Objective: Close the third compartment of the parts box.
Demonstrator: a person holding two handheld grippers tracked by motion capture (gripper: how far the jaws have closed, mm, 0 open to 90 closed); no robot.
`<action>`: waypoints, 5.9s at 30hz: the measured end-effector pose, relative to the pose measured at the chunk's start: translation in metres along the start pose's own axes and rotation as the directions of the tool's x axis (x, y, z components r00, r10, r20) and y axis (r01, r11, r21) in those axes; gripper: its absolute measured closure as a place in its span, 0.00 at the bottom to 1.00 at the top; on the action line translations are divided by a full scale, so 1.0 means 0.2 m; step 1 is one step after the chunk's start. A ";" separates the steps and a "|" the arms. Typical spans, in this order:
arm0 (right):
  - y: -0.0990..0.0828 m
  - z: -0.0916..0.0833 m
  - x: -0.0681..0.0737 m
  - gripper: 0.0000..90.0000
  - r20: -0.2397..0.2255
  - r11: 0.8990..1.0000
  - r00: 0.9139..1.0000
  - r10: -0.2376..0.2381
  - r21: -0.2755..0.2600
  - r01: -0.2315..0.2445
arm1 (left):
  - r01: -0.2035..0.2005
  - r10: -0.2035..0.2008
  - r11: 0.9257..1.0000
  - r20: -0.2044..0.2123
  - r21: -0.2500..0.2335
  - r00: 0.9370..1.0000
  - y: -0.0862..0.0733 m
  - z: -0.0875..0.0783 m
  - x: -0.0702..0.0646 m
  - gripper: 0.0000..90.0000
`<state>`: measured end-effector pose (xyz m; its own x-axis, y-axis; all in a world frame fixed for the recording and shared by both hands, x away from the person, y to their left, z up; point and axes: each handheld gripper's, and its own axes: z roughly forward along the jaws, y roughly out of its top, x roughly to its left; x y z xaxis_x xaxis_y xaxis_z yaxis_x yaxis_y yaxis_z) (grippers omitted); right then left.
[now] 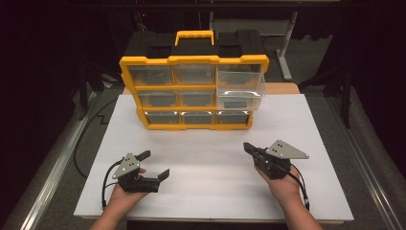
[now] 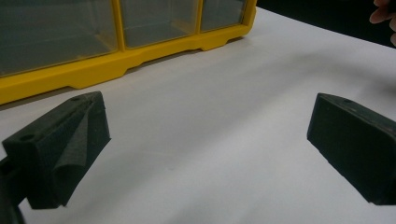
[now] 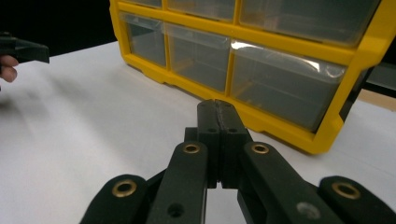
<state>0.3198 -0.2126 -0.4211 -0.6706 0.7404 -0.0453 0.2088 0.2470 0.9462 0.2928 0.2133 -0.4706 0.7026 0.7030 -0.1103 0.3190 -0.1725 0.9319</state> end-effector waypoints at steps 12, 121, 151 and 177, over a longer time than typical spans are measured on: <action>0.13 0.03 0.01 1.00 -0.016 0.999 1.000 -0.019 -0.036 0.018 | -0.008 0.008 1.000 0.001 0.005 1.000 0.00 0.00 0.00 0.01; 0.76 0.14 -0.13 1.00 0.127 0.978 0.983 -0.130 -0.145 0.148 | -0.011 0.011 0.999 0.014 -0.032 1.000 0.01 -0.03 0.00 0.01; 0.83 0.28 -0.24 1.00 0.190 0.983 0.974 -0.126 -0.110 0.148 | -0.010 0.010 0.999 0.016 -0.032 1.000 0.01 -0.03 -0.01 0.01; 0.82 0.26 -0.23 1.00 0.187 0.983 0.973 -0.133 -0.098 0.154 | -0.011 0.011 0.999 0.016 -0.030 1.000 0.00 -0.02 0.00 0.01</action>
<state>0.4222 -0.1742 -0.2795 -0.5471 0.8048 -0.2302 0.0325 0.2952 0.9549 0.2896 0.2159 -0.4680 0.7161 0.6901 -0.1052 0.2920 -0.1592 0.9431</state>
